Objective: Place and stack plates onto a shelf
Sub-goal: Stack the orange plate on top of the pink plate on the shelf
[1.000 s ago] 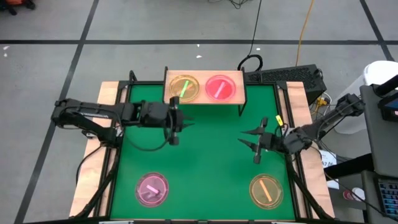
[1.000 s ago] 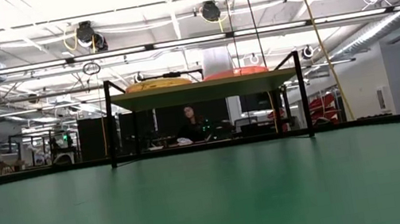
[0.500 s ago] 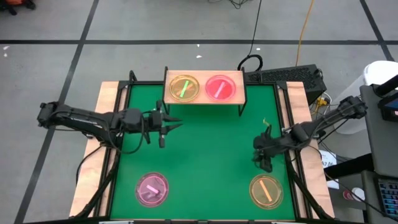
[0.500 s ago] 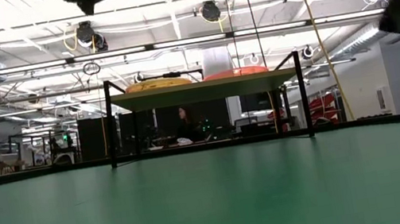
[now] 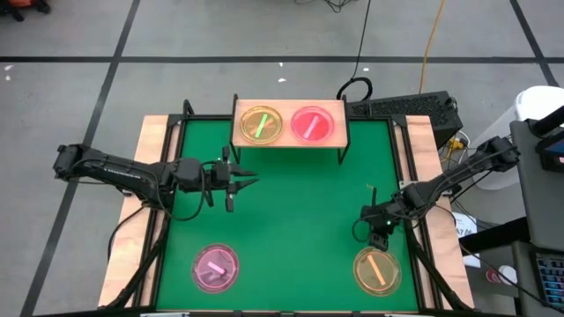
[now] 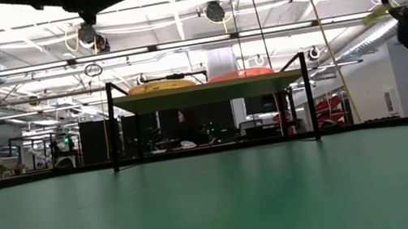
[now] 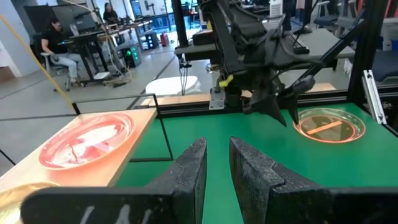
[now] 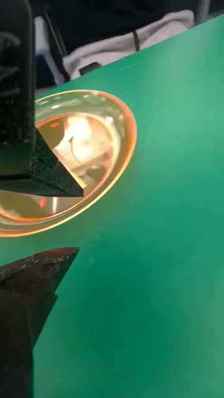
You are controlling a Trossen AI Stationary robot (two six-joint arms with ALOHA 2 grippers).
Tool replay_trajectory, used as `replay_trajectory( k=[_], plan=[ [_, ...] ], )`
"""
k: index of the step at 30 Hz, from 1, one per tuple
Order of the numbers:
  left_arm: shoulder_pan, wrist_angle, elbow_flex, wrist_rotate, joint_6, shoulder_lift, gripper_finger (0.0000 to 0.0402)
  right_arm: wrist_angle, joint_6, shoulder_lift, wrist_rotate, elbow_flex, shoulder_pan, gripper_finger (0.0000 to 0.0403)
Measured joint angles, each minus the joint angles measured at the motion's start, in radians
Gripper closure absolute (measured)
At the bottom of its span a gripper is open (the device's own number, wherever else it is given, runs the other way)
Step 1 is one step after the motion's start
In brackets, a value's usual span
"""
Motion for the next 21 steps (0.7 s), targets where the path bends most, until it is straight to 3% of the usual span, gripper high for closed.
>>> replay_trajectory(
  k=[5, 21],
  plan=[
    [0.0, -0.001, 0.0, 0.0, 0.0, 0.0, 0.0325, 0.12, -0.001, 0.0, -0.039, -0.071, 0.0, 0.028],
    [0.0, -0.018, 0.0, 0.002, -0.004, 0.0, 0.0325, 0.24, 0.015, 0.009, -0.058, -0.15, 0.048, 0.028]
  ],
)
